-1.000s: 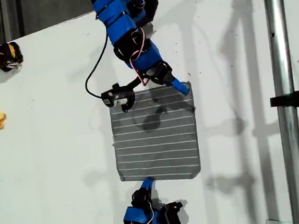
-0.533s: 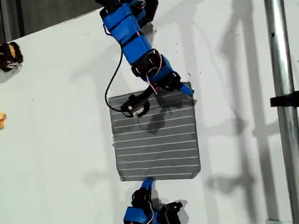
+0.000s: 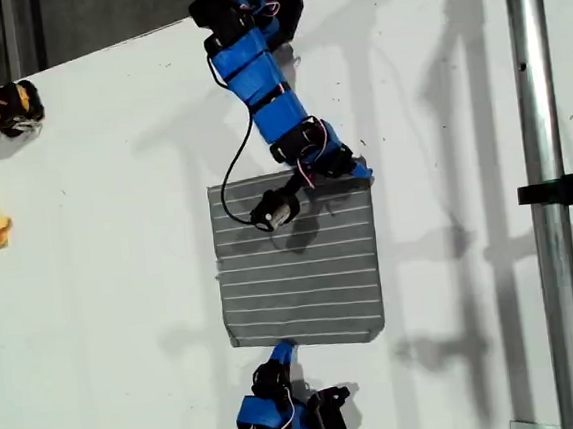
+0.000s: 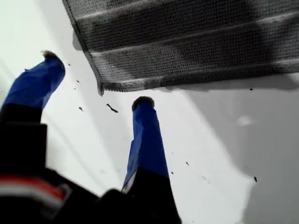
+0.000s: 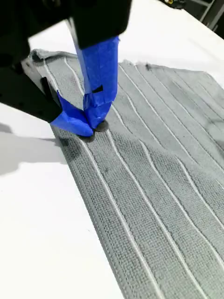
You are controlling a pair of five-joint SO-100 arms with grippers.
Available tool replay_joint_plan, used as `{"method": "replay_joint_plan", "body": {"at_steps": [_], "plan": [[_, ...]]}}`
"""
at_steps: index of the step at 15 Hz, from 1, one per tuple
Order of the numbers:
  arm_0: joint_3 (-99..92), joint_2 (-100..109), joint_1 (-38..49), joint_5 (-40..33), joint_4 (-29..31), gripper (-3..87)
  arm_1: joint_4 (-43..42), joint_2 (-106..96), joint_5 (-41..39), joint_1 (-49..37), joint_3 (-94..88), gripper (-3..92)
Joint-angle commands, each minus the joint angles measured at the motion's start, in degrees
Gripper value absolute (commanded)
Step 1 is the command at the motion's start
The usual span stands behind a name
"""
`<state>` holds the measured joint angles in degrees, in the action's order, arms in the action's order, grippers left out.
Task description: Grasp corners of a towel and fold twice.
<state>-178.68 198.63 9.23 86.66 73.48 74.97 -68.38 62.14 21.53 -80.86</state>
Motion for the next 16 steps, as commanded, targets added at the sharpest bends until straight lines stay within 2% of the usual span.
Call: {"method": "replay_joint_plan", "body": {"at_steps": [1, 9, 11, 13, 16], "plan": [[-0.09, 0.18, 0.26, 0.44, 0.35, -1.3, -0.18, -0.44, 0.44, -1.14, 3.87, 31.5], [-0.09, 0.18, 0.62, 0.35, 0.35, -1.3, -0.53, 7.29, 0.53, -1.67, 6.33, 28.2], [-0.09, 0.18, 0.62, 0.44, 0.35, -1.3, -0.62, 10.37, 0.53, -1.76, 7.73, 21.7], [-0.09, 0.18, 0.62, 0.44, 0.35, -1.3, -0.09, 11.51, 1.05, -2.02, 9.23, 4.7], [-0.09, 0.18, 0.62, 0.53, 0.35, -1.3, -0.18, 11.51, 0.7, -2.2, 9.4, 1.8]]}}
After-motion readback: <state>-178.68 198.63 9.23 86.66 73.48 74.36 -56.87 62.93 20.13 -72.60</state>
